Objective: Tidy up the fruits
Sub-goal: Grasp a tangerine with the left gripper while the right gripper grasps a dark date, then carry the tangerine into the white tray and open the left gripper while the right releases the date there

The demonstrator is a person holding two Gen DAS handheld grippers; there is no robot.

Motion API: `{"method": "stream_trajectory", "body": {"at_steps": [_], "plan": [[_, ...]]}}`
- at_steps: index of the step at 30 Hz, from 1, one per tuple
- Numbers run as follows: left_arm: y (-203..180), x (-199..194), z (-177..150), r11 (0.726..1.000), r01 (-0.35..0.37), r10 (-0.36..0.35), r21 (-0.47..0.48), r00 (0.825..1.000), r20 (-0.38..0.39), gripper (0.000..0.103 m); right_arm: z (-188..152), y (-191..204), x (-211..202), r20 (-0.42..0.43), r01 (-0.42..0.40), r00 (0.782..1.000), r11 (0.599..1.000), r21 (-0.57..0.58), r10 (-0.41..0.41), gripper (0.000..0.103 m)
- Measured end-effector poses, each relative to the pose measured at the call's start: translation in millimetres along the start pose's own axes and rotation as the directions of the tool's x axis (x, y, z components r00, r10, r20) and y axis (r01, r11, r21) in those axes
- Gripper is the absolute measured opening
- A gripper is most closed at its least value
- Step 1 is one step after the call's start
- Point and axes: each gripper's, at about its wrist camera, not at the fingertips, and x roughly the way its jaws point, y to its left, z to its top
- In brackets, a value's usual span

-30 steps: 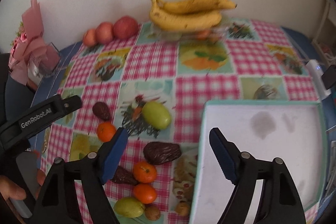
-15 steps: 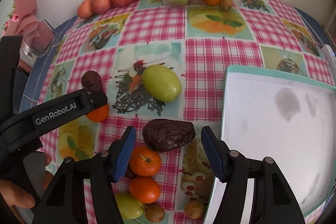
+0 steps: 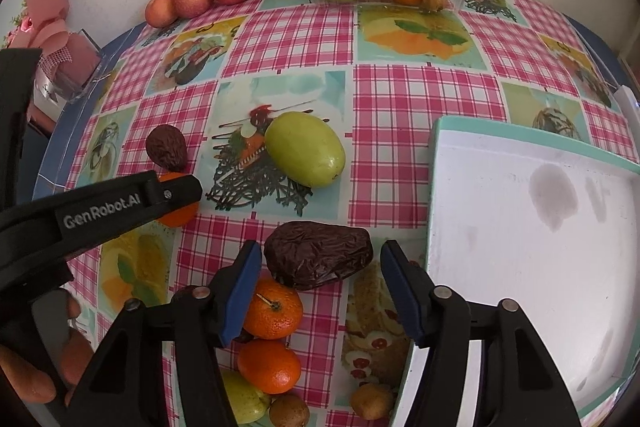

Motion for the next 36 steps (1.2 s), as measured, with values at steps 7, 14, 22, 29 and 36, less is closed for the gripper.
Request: {"method": "stream_trajectory", "body": {"at_steps": [7,14,22,29,36], "plan": [[0,-23,5,1.0,0.013,-0.013,-0.005,0.999,0.051,0.041,1,-2,-3,0.017,-0.022,1.0,1.0,0.013,0.022,0.059],[-6,-76,8,0.999,0.044,-0.046,0.017,0.985,0.167,0.041,9,-2,-36,0.105,-0.038,0.994,0.999,0.015,0.036,0.059],[-22,-106,6,0.997,0.07,-0.078,0.045,0.969,0.234,0.041,17,-11,-77,0.216,-0.038,0.976,0.999,0.031,0.031,0.059],[-43,-108,-4,0.993,0.089,-0.106,0.081,0.968,0.226,0.04,14,-45,-85,0.216,-0.044,0.976,0.993,0.114,0.019,0.059],[-73,-108,-15,0.985,0.084,-0.116,0.151,0.968,0.221,0.04,8,-94,-96,0.227,0.008,0.972,0.975,0.223,-0.06,0.059]]}}
